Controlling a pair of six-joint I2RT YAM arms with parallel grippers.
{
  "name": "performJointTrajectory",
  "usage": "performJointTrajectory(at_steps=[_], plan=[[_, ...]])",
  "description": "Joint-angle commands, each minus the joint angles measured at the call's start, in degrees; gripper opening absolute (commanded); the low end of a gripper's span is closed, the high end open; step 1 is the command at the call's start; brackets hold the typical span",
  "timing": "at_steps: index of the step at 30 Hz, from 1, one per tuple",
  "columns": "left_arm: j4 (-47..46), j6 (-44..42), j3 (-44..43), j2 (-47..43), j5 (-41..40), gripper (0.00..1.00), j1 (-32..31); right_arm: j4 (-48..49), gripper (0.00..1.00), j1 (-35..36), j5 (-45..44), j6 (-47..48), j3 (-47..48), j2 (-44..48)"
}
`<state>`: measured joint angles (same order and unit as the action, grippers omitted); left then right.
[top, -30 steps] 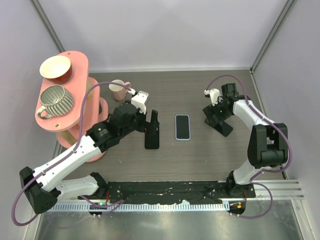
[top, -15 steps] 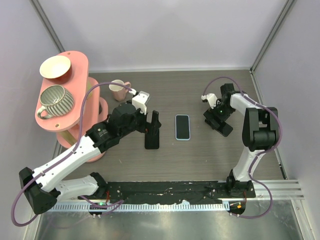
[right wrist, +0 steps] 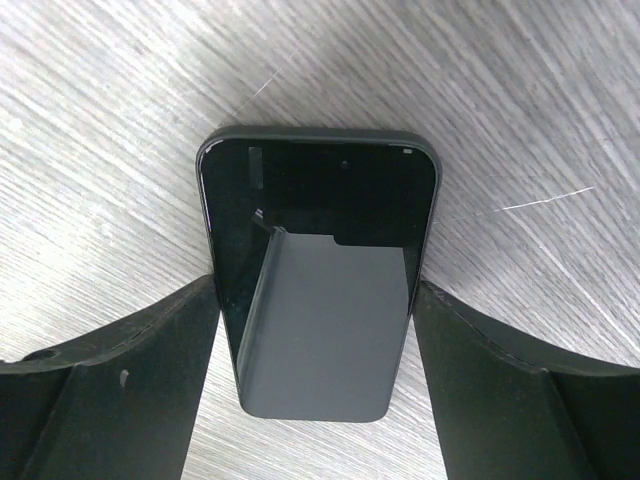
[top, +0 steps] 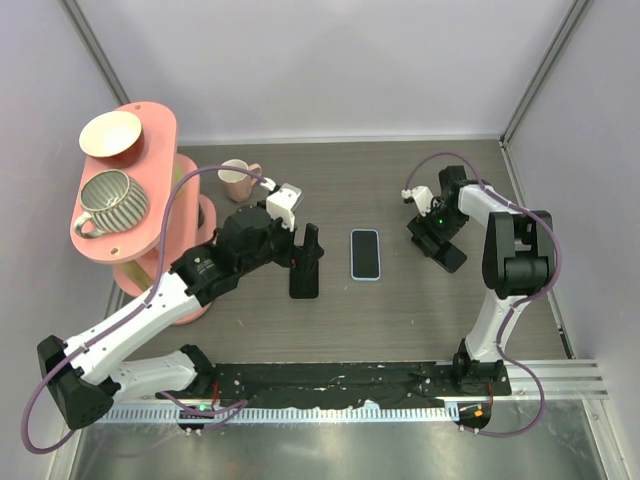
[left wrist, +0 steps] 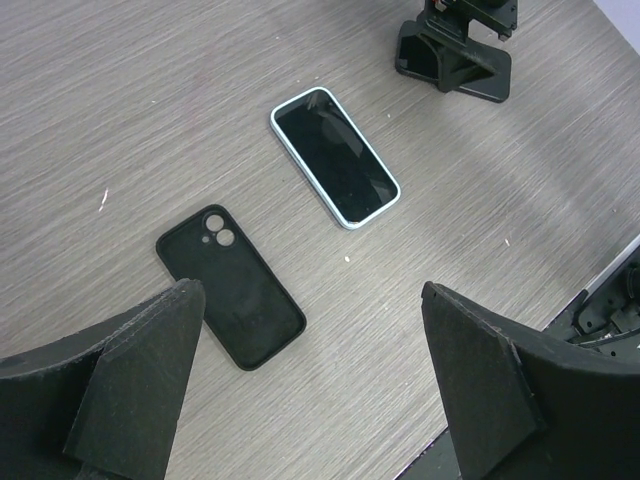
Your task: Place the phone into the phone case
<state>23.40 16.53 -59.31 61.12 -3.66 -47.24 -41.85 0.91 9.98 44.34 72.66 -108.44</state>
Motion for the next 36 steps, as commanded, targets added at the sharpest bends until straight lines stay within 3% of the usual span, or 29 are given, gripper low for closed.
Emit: performJointTrajectory(at_steps=[1, 6, 14, 23, 30, 36], plan=[[-1.78, -1.68, -0.54, -0.22, -1.26, 0.93, -0.22, 0.45, 0.8, -0.12, 1.96, -5.04, 1.78, -2.12], [-0.99, 2.1, -1.86, 2.76, -11.95, 0.9, -0.3, 1.41, 0.72, 0.93, 4.09, -12.23, 3.71, -1.59], [6.03, 4.29, -5.55, 14.27, -19.1, 0.88, -0.39, 2.21, 0.65, 5.06, -0.48, -28.41, 6.35, -1.77], [12.99, 8.6, -10.92, 26.05, -15.77, 0.85, 1.8, 5.45, 0.55, 9.46, -6.46, -44.15, 2.23, -1.86], [11.5, 10.71, -9.25, 29.49, -2.94, 0.78, 7.25, 7.21, 0.52, 9.73, -2.69, -52.15, -2.95, 2.62], [12.99, 10.71, -9.51, 32.39, -4.78, 0.73, 8.3, 9.15, 0.49, 10.52, -3.56, -57.69, -7.79, 7.54]])
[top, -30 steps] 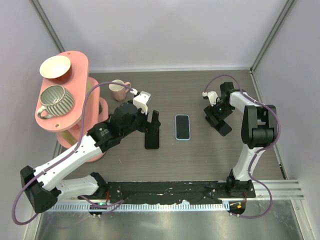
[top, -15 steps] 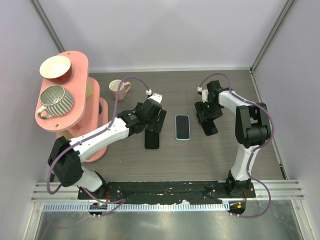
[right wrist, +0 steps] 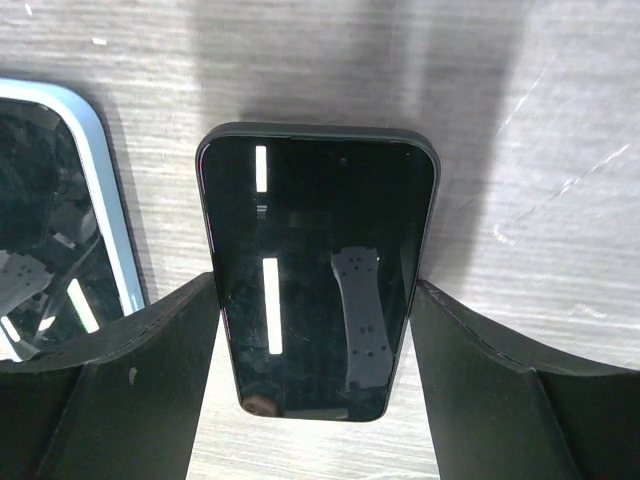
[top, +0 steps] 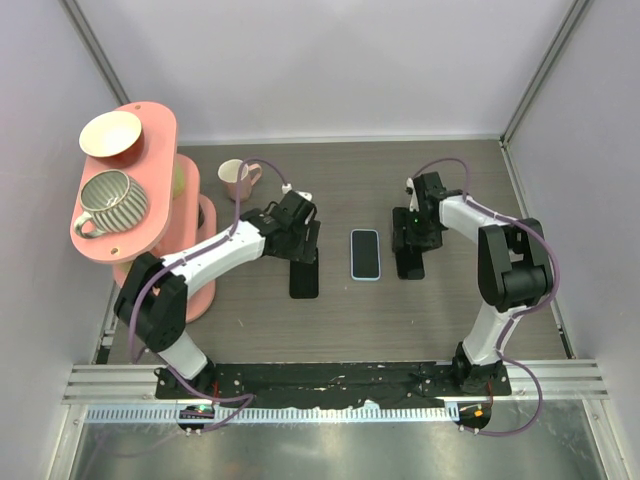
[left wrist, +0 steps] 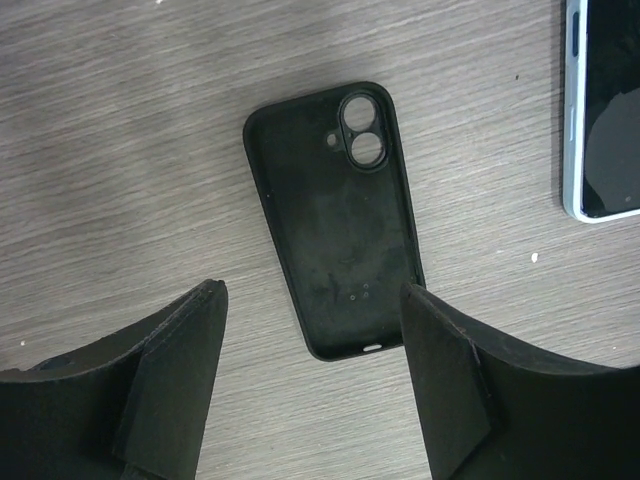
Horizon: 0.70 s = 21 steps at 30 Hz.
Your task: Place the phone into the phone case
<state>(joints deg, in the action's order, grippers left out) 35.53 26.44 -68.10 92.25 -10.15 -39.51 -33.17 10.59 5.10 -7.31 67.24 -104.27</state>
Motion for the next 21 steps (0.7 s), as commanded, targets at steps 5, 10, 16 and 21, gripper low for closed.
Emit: performJointTrajectory(at_steps=[5, 10, 16, 21], plan=[[0.86, 1.78, -0.63, 4.25, 6.45, 0.67, 2.86, -1.81, 0.45, 1.01, -0.97, -9.29, -3.08, 5.91], [3.22, 2.48, -1.33, 7.15, 4.8, 0.63, 2.94, -4.18, 0.44, 1.01, -1.24, -10.09, -3.7, 7.06], [3.85, 2.92, -1.69, 9.44, 3.12, 0.6, 3.56, -4.62, 0.41, 1.1, -0.62, -10.79, -5.19, 10.84], [4.55, 3.88, -2.04, 10.41, 4.0, 0.52, 3.65, -4.89, 0.38, 1.19, 0.78, -12.29, -5.72, 14.7]])
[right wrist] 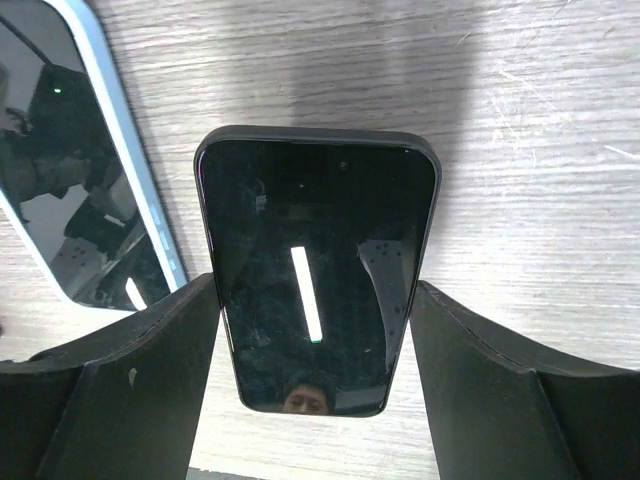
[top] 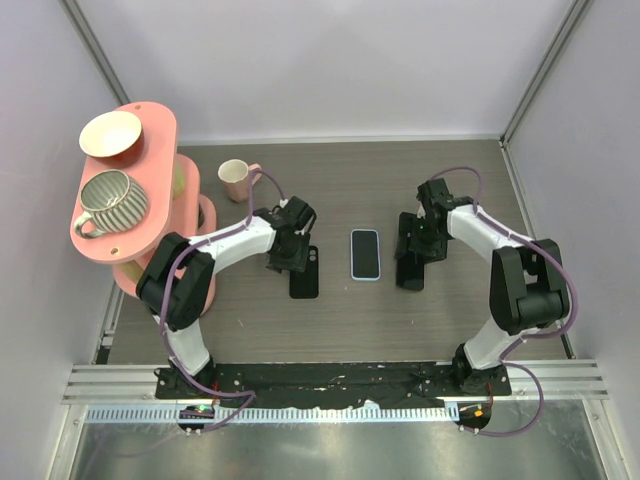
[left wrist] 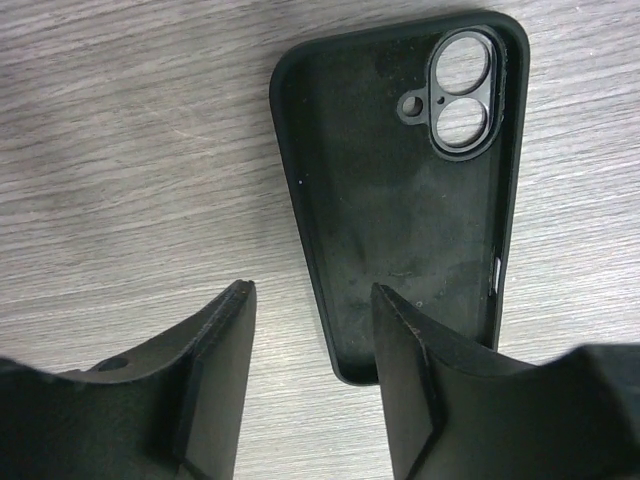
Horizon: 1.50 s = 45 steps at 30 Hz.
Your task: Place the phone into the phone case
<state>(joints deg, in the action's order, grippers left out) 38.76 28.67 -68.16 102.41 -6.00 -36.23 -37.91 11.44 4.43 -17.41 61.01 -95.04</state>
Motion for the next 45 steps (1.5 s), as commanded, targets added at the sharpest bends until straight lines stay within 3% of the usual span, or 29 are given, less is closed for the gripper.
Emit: performJointTrajectory(at_steps=[1, 5, 6, 14, 18, 22, 26, 29, 35, 45], plan=[[0.53, 2.09, -1.63, -0.19, 1.15, 0.51, 0.37, -0.23, 0.38, 0.6, 1.81, -2.97, 0.25, 6.88], [-2.2, 2.35, 2.59, -1.34, 8.35, 0.43, 0.02, 0.64, 0.37, 3.05, 2.87, -4.56, -0.98, 11.44], [-2.46, 2.71, 3.2, -1.42, 8.46, 0.32, -0.68, 1.08, 0.37, 3.76, 3.22, -4.82, -1.59, 12.33], [-9.14, 7.89, 9.88, -4.58, 8.64, 0.07, -4.63, 7.67, 0.32, 10.87, 7.96, -13.87, -7.13, 19.98], [-11.68, 12.8, 11.38, -6.69, 9.24, 0.03, -7.63, 10.92, 0.32, 14.38, 8.5, -18.61, -8.89, 22.0], [-14.76, 20.01, 14.89, -8.1, 11.88, 0.19, -8.6, 14.79, 0.31, 17.2, 8.14, -22.84, -11.35, 23.06], [-17.05, 24.06, 17.18, -10.73, 13.38, 0.48, -8.6, 17.25, 0.3, 19.84, 6.83, -26.18, -12.58, 22.19], [-16.27, 25.47, 17.97, -14.86, 11.55, 0.59, -8.51, 20.23, 0.29, 22.65, 5.07, -28.99, -12.67, 20.96], [-15.38, 25.04, 19.64, -28.04, 3.46, 0.61, -6.05, 22.36, 0.28, 27.31, 3.23, -29.44, -8.64, 13.51], [-9.84, 14.76, 17.7, -45.97, 0.19, 0.61, -5.7, 21.48, 0.28, 32.94, 1.03, -28.3, -1.34, 1.9]])
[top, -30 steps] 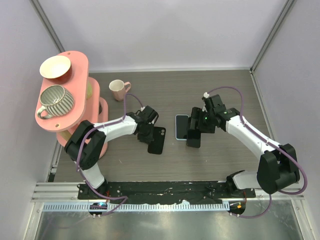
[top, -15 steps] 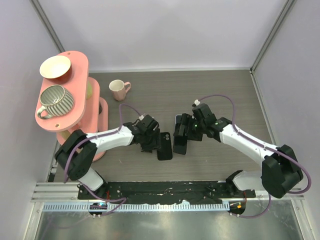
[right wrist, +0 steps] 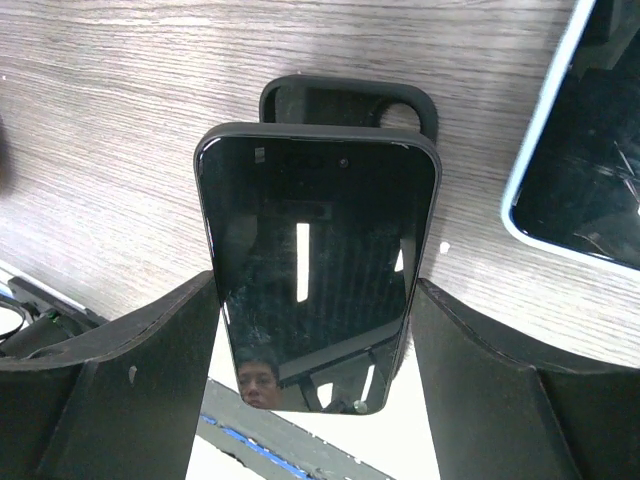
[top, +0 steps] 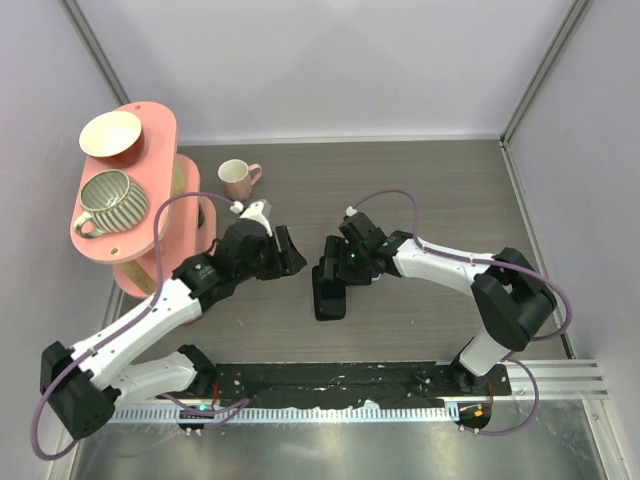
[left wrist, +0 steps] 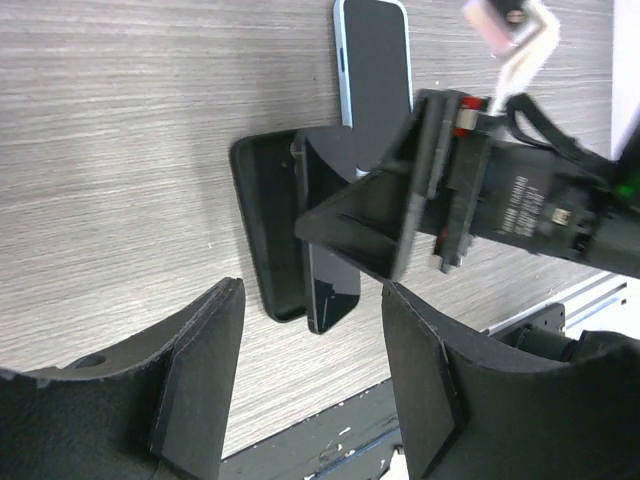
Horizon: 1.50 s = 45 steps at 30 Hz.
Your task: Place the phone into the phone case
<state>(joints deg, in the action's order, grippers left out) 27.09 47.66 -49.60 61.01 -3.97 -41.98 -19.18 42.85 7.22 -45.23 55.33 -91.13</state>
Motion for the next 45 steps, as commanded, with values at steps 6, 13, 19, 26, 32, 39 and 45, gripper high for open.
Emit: performJointTrajectory(at_steps=[6, 13, 19, 26, 32, 39, 45], plan=[[-1.25, -5.56, 1.7, -10.3, -0.95, 0.63, 0.05, -2.17, 0.28, 4.78, -6.96, 1.99, 10.14, -7.21], [-2.22, -6.88, 3.46, -14.08, -1.92, 0.62, 0.05, -8.5, 0.28, 6.98, -14.52, 3.04, 14.98, -11.08], [-3.45, -6.88, 5.83, -15.84, -2.54, 0.62, -0.04, -10.0, 0.28, 7.16, -14.96, 2.69, 15.6, -11.52], [-4.06, -7.32, 6.1, -15.05, -2.63, 0.63, 0.05, -10.7, 0.29, 7.42, -15.31, 2.78, 15.86, -11.87], [-4.33, -7.32, 6.36, -14.61, -2.27, 0.63, 0.05, -10.7, 0.29, 8.04, -16.36, 2.78, 15.86, -12.84], [-4.5, -7.32, 6.71, -15.05, -2.54, 0.63, 0.05, -11.67, 0.39, 9.53, -19.0, 3.22, 16.91, -14.6], [-4.24, -7.32, 6.71, -15.13, -2.36, 0.63, -0.03, -12.9, 0.55, 10.5, -19.53, 3.66, 18.49, -15.39]])
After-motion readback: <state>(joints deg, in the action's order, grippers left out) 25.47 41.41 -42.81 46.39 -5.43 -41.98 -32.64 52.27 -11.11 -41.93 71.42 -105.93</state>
